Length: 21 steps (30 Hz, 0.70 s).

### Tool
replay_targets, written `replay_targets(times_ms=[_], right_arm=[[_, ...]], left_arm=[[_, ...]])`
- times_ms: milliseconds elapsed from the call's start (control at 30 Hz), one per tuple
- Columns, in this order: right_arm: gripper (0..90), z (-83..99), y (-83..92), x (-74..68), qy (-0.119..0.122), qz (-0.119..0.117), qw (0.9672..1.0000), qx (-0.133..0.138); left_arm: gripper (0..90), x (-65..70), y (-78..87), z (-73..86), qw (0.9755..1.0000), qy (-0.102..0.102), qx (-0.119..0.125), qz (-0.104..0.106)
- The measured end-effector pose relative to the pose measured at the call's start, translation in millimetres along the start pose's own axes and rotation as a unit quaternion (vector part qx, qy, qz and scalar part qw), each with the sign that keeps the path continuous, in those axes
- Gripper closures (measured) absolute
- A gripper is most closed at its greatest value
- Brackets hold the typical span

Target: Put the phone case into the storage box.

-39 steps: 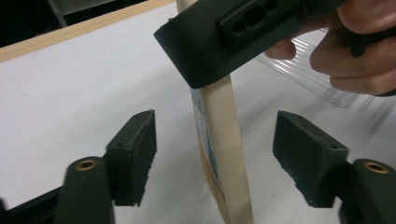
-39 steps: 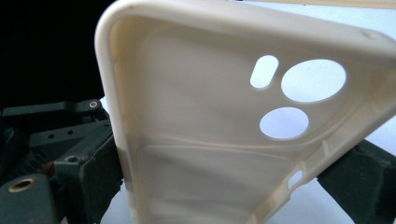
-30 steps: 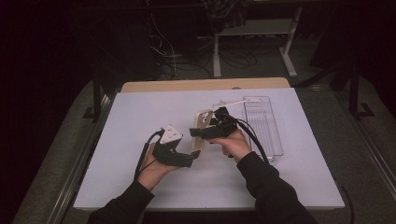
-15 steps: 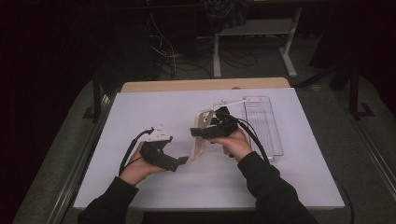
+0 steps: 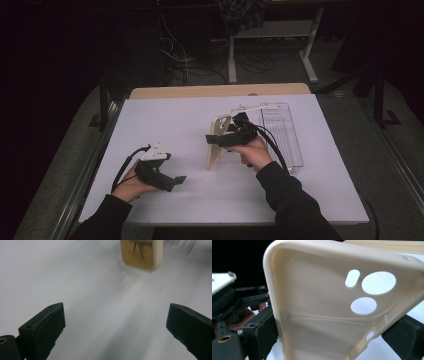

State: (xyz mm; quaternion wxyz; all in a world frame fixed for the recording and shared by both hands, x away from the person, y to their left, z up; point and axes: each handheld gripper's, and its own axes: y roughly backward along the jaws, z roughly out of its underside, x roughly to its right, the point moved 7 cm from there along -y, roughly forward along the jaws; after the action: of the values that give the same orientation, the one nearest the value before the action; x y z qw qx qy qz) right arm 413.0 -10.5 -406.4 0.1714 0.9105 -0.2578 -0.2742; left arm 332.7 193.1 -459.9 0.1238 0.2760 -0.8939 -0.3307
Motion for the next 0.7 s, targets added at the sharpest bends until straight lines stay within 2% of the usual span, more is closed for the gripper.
replay_targets(times_ms=[167,200,367,533,567,633,700], right_arm=[[7.5,-3.3,4.5,2.8,-0.002,0.006,1.0,0.005],[7.5,-3.6,5.9,3.5,-0.003,0.007,1.0,0.004],[7.5,-6.1,11.9,8.3,-0.003,0.014,0.9999,0.006],[7.5,-9.7,18.0,12.2,-0.009,0.021,0.9996,0.014],[7.6,-10.5,19.1,12.9,-0.009,0.022,0.9996,0.016],[7.5,-11.9,21.8,14.3,-0.009,0.026,0.9995,0.018],[7.6,-13.8,24.9,15.5,-0.013,0.027,0.9993,0.023]], left_arm=[[1.7,-2.8,1.1,11.1,0.9999,0.002,-0.014,-0.003],[1.7,-2.7,0.3,11.0,0.9999,0.009,-0.011,-0.002],[1.7,-4.0,0.4,10.6,0.9998,0.006,-0.016,0.001],[2.0,-2.2,-0.3,9.3,0.9997,0.017,-0.013,0.008],[2.0,-3.6,1.0,10.2,0.9997,0.006,-0.024,0.007],[2.0,-1.7,-0.5,9.1,0.9997,0.015,-0.017,0.008],[2.0,-1.8,-0.9,9.8,0.9997,0.013,-0.019,0.008]])
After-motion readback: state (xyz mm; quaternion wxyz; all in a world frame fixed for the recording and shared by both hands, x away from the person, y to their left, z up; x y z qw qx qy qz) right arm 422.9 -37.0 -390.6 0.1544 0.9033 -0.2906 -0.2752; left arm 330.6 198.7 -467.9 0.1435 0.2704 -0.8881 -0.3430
